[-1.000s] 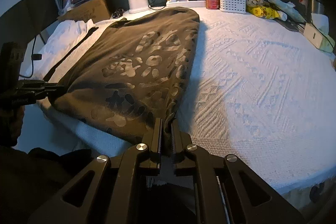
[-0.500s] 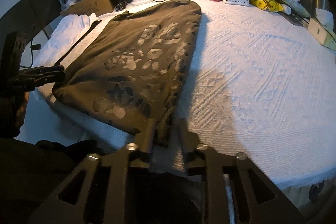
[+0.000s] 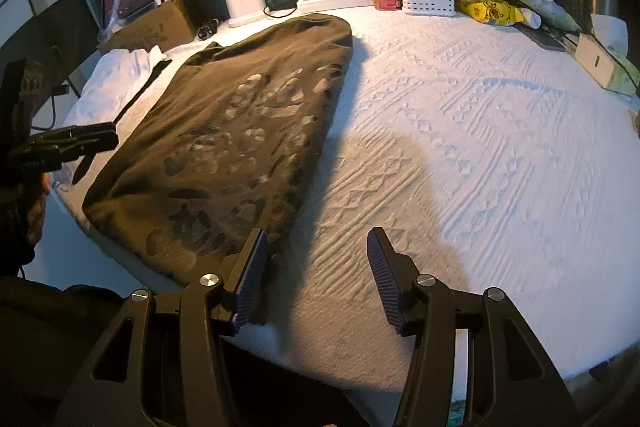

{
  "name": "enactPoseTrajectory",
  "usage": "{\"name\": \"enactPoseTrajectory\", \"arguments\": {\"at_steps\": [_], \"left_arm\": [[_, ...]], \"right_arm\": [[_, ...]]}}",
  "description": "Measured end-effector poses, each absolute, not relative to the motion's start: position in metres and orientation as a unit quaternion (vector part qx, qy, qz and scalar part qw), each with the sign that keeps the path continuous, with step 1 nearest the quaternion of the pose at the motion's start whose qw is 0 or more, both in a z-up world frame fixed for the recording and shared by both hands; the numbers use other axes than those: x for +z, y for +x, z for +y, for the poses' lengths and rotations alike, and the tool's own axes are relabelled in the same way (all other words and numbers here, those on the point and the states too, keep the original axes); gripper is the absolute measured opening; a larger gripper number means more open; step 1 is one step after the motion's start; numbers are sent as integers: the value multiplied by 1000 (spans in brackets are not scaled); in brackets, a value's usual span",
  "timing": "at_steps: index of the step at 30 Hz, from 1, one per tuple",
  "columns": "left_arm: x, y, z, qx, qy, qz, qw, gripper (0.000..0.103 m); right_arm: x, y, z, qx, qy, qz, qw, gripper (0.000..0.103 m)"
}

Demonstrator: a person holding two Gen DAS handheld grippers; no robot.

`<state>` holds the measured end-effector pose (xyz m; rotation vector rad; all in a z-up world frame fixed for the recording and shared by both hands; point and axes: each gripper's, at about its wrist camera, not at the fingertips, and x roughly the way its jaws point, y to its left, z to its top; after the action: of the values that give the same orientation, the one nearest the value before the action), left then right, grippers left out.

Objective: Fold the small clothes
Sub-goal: 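Open both tools and pull them back from the shirt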

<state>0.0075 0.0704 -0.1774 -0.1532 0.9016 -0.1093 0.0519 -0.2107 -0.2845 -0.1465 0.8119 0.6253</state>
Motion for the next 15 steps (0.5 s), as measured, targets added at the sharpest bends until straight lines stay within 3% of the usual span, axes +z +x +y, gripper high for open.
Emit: {"name": "enactPoseTrajectory", "arguments": {"at_steps": [15], "left_arm": [[-173, 56, 86, -29, -77, 434, 897, 69]], "right_arm": [[-272, 107, -209, 276, -71, 389, 876, 60]]}}
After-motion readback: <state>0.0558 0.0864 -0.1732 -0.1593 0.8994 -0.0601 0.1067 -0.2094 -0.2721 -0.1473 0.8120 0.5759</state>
